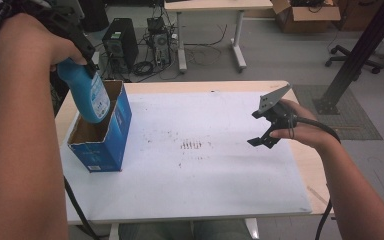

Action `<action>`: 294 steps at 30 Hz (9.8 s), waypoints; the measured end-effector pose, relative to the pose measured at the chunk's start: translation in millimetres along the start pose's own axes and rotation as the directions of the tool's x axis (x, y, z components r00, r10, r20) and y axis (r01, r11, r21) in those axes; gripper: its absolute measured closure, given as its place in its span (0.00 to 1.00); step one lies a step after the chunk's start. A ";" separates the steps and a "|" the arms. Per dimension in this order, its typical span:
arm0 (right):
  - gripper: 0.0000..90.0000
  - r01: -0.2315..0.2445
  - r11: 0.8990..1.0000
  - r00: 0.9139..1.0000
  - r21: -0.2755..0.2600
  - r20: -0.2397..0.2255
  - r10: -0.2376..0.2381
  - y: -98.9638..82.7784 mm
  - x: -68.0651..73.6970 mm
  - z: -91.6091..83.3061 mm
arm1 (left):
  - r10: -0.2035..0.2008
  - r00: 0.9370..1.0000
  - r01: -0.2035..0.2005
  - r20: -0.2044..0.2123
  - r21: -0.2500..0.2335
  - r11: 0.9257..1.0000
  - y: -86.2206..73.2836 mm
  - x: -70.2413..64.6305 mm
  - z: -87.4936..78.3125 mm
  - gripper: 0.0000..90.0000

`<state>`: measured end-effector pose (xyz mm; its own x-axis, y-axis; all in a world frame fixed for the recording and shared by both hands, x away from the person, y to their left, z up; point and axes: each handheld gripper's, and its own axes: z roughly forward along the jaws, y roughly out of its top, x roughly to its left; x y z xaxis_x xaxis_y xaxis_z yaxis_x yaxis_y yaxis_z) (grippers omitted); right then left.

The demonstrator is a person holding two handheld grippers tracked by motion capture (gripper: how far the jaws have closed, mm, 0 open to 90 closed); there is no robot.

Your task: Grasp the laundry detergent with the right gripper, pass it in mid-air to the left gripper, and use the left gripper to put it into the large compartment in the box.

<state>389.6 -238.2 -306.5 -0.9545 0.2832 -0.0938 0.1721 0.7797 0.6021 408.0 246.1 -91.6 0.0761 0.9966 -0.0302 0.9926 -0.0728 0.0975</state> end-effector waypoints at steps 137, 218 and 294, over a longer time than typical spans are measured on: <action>0.03 0.078 0.990 0.996 0.120 -0.060 -0.071 23.8 18.8 -14.1 | -0.042 0.999 0.044 -0.015 0.154 0.987 -0.6 43.2 209.9 0.42; 0.03 0.089 0.991 0.996 0.095 -0.013 -0.088 25.2 25.7 -48.1 | 0.308 0.951 -0.309 -0.015 -0.030 0.951 -12.3 -17.4 49.3 0.00; 0.04 0.178 0.925 0.981 0.337 -0.134 -0.140 53.6 12.8 -17.9 | 0.942 0.309 -0.951 0.128 0.073 0.302 -36.2 -160.6 135.8 0.00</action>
<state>382.3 -202.8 -261.2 -0.9931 0.0940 -0.0698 0.0716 0.9594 0.2729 372.7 83.6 -225.4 0.9711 0.2342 -0.0452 0.2338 -0.9722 -0.0141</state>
